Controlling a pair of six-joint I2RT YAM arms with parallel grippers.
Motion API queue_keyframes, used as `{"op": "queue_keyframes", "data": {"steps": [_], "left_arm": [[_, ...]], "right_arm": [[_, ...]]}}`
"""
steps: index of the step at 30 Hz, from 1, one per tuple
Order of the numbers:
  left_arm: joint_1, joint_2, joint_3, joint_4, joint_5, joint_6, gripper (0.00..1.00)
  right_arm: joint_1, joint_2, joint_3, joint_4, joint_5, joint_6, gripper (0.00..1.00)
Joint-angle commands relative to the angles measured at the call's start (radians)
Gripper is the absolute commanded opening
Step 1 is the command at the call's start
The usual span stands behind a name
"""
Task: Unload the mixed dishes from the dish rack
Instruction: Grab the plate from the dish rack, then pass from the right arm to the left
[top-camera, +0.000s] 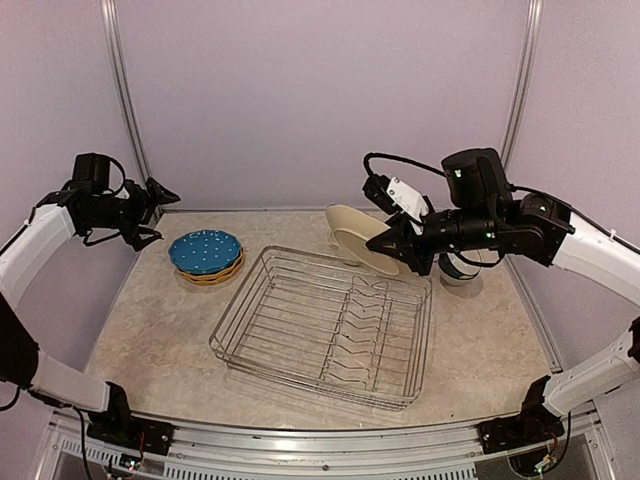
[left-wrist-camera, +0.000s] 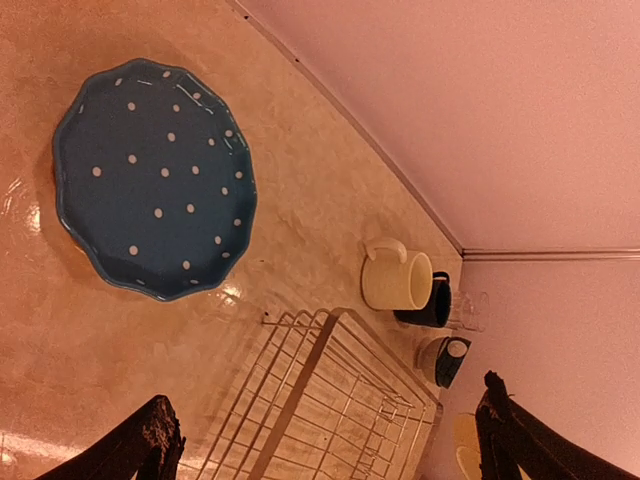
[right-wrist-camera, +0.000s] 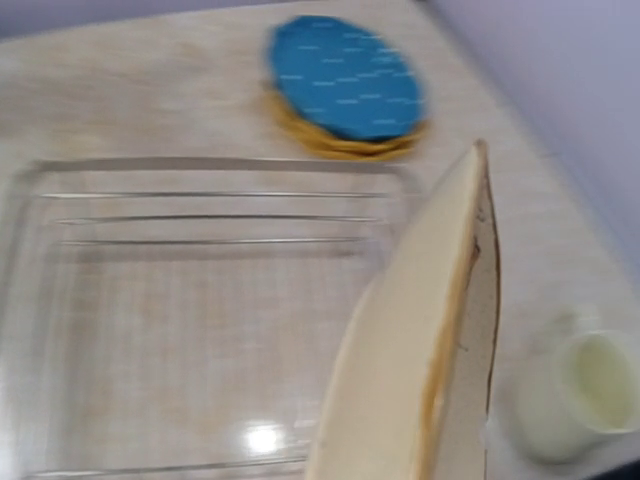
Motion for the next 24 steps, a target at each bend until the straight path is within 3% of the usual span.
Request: {"op": "queue_keyframes", "data": {"steps": [1, 7, 13, 17, 24], "left_arm": [[-0.027, -0.056, 0.023, 0.125, 0.199, -0.118, 0.99], [-0.193, 0.017, 0.027, 0.321, 0.327, -0.285, 0.99], [-0.331, 0.149, 0.11, 0.363, 0.307, -0.351, 0.99], [-0.411, 0.276, 0.165, 0.463, 0.384, -0.419, 0.99], [-0.541, 0.452, 0.303, 0.37, 0.363, -0.38, 0.96]], "right_arm": [[-0.002, -0.011, -0.068, 0.321, 0.224, -0.194, 0.0], [0.009, 0.065, -0.094, 0.464, 0.324, -0.334, 0.0], [0.043, 0.148, -0.071, 0.485, 0.394, -0.396, 0.0], [0.077, 0.193, -0.059, 0.462, 0.447, -0.428, 0.0], [0.123, 0.22, -0.059, 0.475, 0.481, -0.44, 0.0]]}}
